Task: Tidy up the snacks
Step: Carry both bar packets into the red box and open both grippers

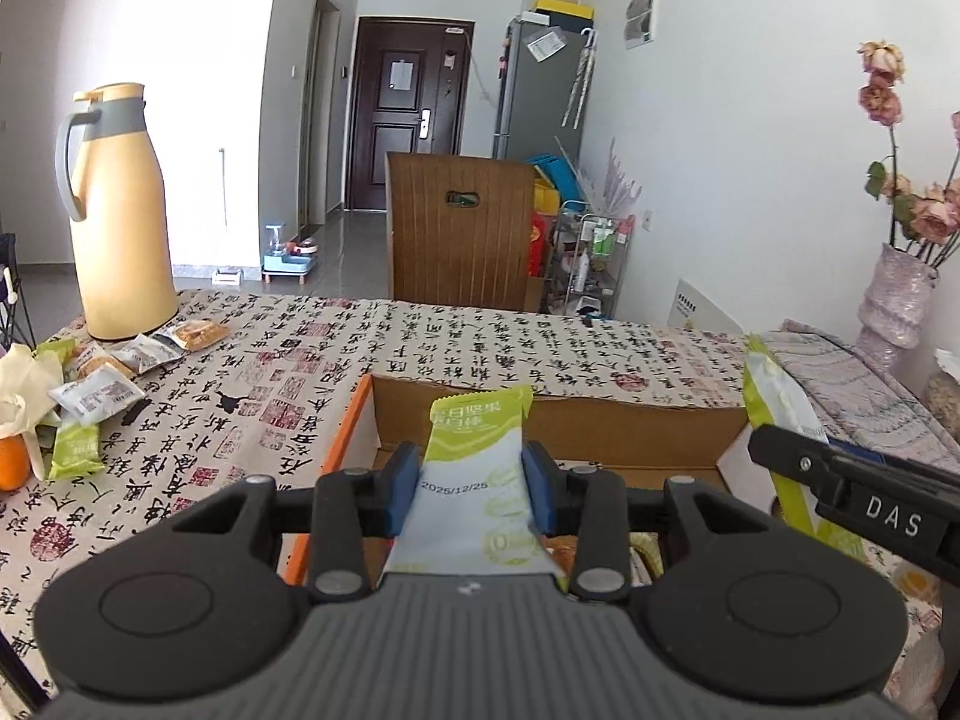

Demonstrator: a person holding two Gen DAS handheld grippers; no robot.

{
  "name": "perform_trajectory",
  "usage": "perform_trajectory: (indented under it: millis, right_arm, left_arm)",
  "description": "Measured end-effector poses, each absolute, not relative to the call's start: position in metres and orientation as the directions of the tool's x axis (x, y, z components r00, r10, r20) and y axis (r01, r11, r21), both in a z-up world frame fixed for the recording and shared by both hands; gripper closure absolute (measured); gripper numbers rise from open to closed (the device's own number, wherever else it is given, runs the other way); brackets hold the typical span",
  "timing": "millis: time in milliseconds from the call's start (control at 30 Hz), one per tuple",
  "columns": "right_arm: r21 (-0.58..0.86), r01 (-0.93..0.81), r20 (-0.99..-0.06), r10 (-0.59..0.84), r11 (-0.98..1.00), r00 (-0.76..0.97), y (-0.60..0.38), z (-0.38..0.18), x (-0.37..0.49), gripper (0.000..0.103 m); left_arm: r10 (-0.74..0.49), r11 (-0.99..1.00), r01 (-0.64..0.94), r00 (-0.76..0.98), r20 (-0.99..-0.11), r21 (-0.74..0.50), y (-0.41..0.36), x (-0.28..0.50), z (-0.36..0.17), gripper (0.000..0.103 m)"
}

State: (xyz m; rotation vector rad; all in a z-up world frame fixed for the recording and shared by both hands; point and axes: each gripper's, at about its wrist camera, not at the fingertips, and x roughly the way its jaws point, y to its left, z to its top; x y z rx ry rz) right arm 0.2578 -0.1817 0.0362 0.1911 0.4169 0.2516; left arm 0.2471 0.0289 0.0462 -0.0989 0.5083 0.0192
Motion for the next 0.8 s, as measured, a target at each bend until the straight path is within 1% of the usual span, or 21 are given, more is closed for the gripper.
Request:
perform_trajectory:
  millis: [200, 300, 367, 400, 433, 467, 500, 533, 567, 600, 633, 667, 700, 733, 800]
  right_arm:
    - [0.232, -0.197, -0.437, 0.283, 0.953, 0.854, -0.18, 0.013, 0.275, 0.066]
    - [0.226, -0.199, -0.458, 0.284, 0.954, 0.842, -0.178, 0.007, 0.278, 0.065]
    - [0.226, -0.199, -0.471, 0.286, 0.954, 0.834, -0.178, 0.004, 0.278, 0.063]
    - [0.226, -0.197, -0.475, 0.285, 0.954, 0.832, -0.179, 0.002, 0.278, 0.062]
    - [0.226, -0.194, -0.477, 0.282, 0.955, 0.832, -0.18, 0.001, 0.278, 0.062]
    - [0.23, -0.191, -0.478, 0.282, 0.954, 0.832, -0.181, 0.001, 0.277, 0.058]
    - [0.237, -0.189, -0.476, 0.284, 0.953, 0.832, -0.184, 0.002, 0.276, 0.046]
    - [0.242, -0.187, -0.471, 0.284, 0.952, 0.835, -0.185, 0.003, 0.276, 0.029]
    - [0.25, -0.186, -0.463, 0.286, 0.95, 0.839, -0.187, 0.004, 0.274, 0.02]
    - [0.255, -0.184, -0.455, 0.286, 0.949, 0.843, -0.189, 0.005, 0.273, 0.009]
    - [0.256, -0.182, -0.446, 0.283, 0.949, 0.849, -0.19, 0.008, 0.271, 0.007]
    - [0.255, -0.181, -0.44, 0.281, 0.95, 0.853, -0.191, 0.009, 0.27, 0.006]
    - [0.258, -0.18, -0.435, 0.28, 0.949, 0.856, -0.192, 0.01, 0.269, 0.003]
    - [0.261, -0.178, -0.432, 0.28, 0.949, 0.857, -0.192, 0.011, 0.269, 0.0]
    - [0.263, -0.177, -0.428, 0.279, 0.948, 0.859, -0.193, 0.012, 0.269, 0.0]
  left_arm:
    - [-0.004, 0.994, -0.055, 0.852, -0.523, -0.097, 0.034, 0.258, 0.028, 0.064]
    - [0.013, 0.994, -0.067, 0.852, -0.524, -0.085, 0.036, 0.257, 0.025, 0.063]
    - [0.008, 0.994, -0.062, 0.854, -0.519, -0.087, 0.037, 0.256, 0.024, 0.064]
    - [0.01, 0.994, -0.063, 0.857, -0.515, -0.087, 0.036, 0.254, 0.025, 0.059]
    - [0.014, 0.994, -0.066, 0.861, -0.509, -0.085, 0.036, 0.252, 0.025, 0.046]
    - [0.024, 0.994, -0.074, 0.866, -0.499, -0.082, 0.037, 0.25, 0.026, 0.04]
    - [0.036, 0.994, -0.082, 0.871, -0.489, -0.074, 0.036, 0.249, 0.027, 0.035]
    - [0.042, 0.994, -0.085, 0.875, -0.482, -0.068, 0.036, 0.247, 0.028, 0.031]
    - [0.04, 0.994, -0.084, 0.877, -0.479, -0.071, 0.037, 0.246, 0.029, 0.026]
    - [0.041, 0.994, -0.086, 0.879, -0.476, -0.074, 0.037, 0.246, 0.029, 0.014]
    - [0.053, 0.993, -0.097, 0.881, -0.47, -0.07, 0.037, 0.245, 0.03, 0.005]
    - [0.066, 0.992, -0.108, 0.884, -0.462, -0.064, 0.037, 0.243, 0.03, 0.003]
    - [0.069, 0.992, -0.111, 0.886, -0.458, -0.066, 0.037, 0.243, 0.031, 0.0]
    - [0.07, 0.991, -0.115, 0.886, -0.458, -0.071, 0.037, 0.243, 0.032, 0.0]
    - [0.072, 0.99, -0.119, 0.885, -0.459, -0.075, 0.038, 0.243, 0.034, 0.0]
